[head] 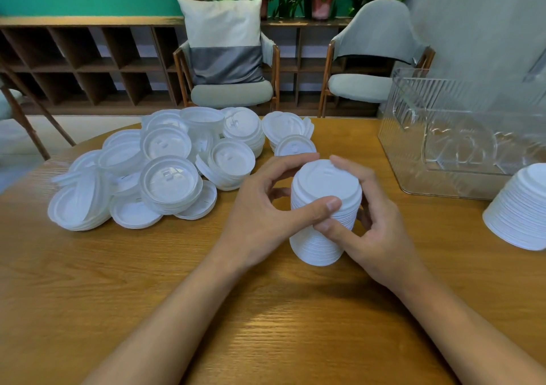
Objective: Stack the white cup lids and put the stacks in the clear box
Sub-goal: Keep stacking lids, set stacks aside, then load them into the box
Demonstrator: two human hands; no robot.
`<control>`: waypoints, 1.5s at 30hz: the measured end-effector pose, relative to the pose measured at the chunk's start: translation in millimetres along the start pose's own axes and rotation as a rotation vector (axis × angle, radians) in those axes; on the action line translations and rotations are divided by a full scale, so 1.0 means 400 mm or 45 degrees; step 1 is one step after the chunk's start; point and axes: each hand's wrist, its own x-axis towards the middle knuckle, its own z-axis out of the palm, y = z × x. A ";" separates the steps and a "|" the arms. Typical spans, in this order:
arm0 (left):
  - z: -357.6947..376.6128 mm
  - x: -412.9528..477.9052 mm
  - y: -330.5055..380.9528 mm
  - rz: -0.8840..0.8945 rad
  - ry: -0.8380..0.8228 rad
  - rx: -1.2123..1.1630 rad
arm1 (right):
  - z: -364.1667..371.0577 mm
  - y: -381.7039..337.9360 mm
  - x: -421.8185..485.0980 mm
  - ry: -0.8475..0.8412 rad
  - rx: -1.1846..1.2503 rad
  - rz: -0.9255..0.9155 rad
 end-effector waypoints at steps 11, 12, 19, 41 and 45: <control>0.006 -0.002 -0.018 -0.012 0.009 0.012 | 0.003 -0.001 -0.003 -0.039 -0.066 0.007; 0.004 -0.002 -0.022 0.002 0.010 0.030 | 0.005 -0.001 -0.002 -0.028 -0.071 -0.007; -0.010 0.012 -0.088 0.084 0.216 0.175 | -0.018 0.017 0.004 0.128 -0.121 -0.013; 0.057 0.161 -0.204 0.060 0.172 1.210 | -0.041 0.050 0.018 0.262 -0.187 0.025; 0.051 0.146 -0.192 0.079 0.214 1.249 | -0.040 0.048 0.018 0.256 -0.189 0.027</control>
